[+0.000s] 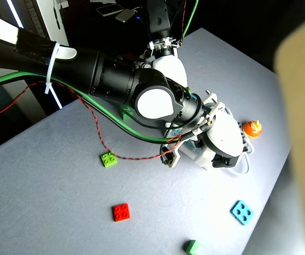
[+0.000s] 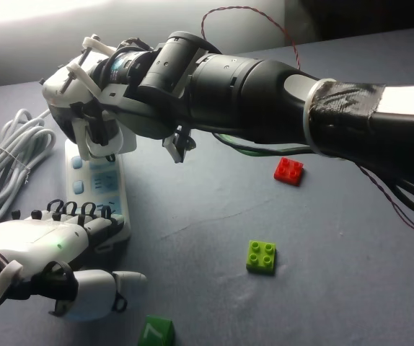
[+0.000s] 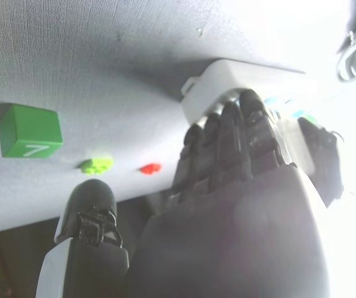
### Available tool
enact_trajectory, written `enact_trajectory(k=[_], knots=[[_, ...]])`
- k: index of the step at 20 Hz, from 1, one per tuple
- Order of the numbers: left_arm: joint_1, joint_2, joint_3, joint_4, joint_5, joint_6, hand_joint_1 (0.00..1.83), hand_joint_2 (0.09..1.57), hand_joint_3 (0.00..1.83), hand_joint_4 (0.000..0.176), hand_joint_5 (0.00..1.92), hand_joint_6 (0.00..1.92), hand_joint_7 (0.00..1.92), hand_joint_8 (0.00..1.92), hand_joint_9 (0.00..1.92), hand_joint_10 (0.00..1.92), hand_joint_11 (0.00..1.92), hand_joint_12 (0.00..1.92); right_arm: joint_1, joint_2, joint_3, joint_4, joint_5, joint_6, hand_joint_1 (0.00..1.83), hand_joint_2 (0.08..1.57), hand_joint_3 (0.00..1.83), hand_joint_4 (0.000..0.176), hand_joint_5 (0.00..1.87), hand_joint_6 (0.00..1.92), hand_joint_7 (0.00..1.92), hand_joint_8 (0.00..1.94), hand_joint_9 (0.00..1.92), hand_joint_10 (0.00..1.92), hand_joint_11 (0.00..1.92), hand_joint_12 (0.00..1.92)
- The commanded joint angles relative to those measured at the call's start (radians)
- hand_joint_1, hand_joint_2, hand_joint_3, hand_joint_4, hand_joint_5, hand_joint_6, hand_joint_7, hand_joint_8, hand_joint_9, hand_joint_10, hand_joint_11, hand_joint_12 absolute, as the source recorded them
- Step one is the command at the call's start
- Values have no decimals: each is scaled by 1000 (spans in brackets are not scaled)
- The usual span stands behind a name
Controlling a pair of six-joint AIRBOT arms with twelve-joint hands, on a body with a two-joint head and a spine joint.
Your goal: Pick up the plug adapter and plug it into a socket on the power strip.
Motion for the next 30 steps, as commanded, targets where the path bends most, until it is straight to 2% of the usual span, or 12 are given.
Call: enact_trajectory(k=[1, 2, 5, 7, 9, 11, 14, 26, 29, 30], knots=[[29, -9, 2, -114, 31, -8, 0, 1272, 0, 0, 97, 0, 150, 1, 143, 1, 0, 306, -9, -12, -2, 4, 114, 6, 1344, 1142, 0, 0, 826, 1033, 977, 1063, 901, 1258, 720, 1561], [29, -9, 2, -114, 31, -8, 0, 1270, 0, 0, 105, 3, 159, 4, 140, 1, 0, 311, -10, -13, -2, 3, 114, 6, 1365, 1142, 0, 0, 813, 1045, 974, 1042, 886, 1318, 718, 1565], [29, -9, 2, -114, 30, -9, 0, 1276, 1, 0, 125, 5, 174, 4, 155, 4, 0, 351, -18, -19, -2, 1, 120, 6, 1368, 1148, 1, 0, 798, 1059, 959, 1064, 877, 1335, 710, 1540], [30, -9, 2, -114, 30, -9, 0, 1277, 1, 0, 102, 4, 154, 3, 135, 3, 0, 299, -23, -25, -2, 0, 122, 6, 1370, 1144, 0, 0, 807, 1049, 962, 1061, 889, 1315, 739, 1512], [30, -10, 1, -114, 29, -9, 0, 1273, 0, 0, 118, 6, 166, 5, 152, 6, 0, 354, -27, -27, -2, 0, 122, 6, 1370, 1140, 1, 0, 845, 1009, 960, 1070, 872, 1333, 683, 1554], [31, -11, 1, -114, 28, -9, 0, 1275, 1, 0, 130, 9, 171, 6, 156, 7, 0, 365, -33, -28, -2, -1, 123, 6, 1372, 1136, 0, 0, 849, 994, 968, 1057, 888, 1315, 725, 1531], [32, -13, 1, -114, 27, -9, 0, 1277, 0, 0, 127, 1, 170, 1, 150, 0, 0, 372, -43, -28, -1, -3, 123, 6, 1369, 1147, 0, 0, 801, 1068, 960, 1060, 874, 1336, 709, 1556], [39, -12, 1, -115, 24, -18, 0, 1278, 0, 0, 120, 2, 171, 4, 160, 3, 0, 373, -57, -7, 9, -16, 150, 7, 1373, 1134, 0, 0, 827, 1038, 983, 1016, 898, 1299, 746, 1491], [41, -12, 1, -115, 24, -21, 0, 1281, 1, 0, 131, 8, 184, 7, 165, 5, 0, 377, -56, -3, 9, -16, 154, 7, 1367, 1152, 1, 0, 778, 1098, 953, 1072, 877, 1328, 719, 1517], [41, -12, 1, -115, 24, -23, 0, 1281, 1, 0, 117, 0, 169, 0, 151, 1, 0, 345, -56, -1, 9, -16, 154, 7, 1370, 1143, 0, 0, 807, 1069, 970, 1037, 886, 1320, 721, 1538]])
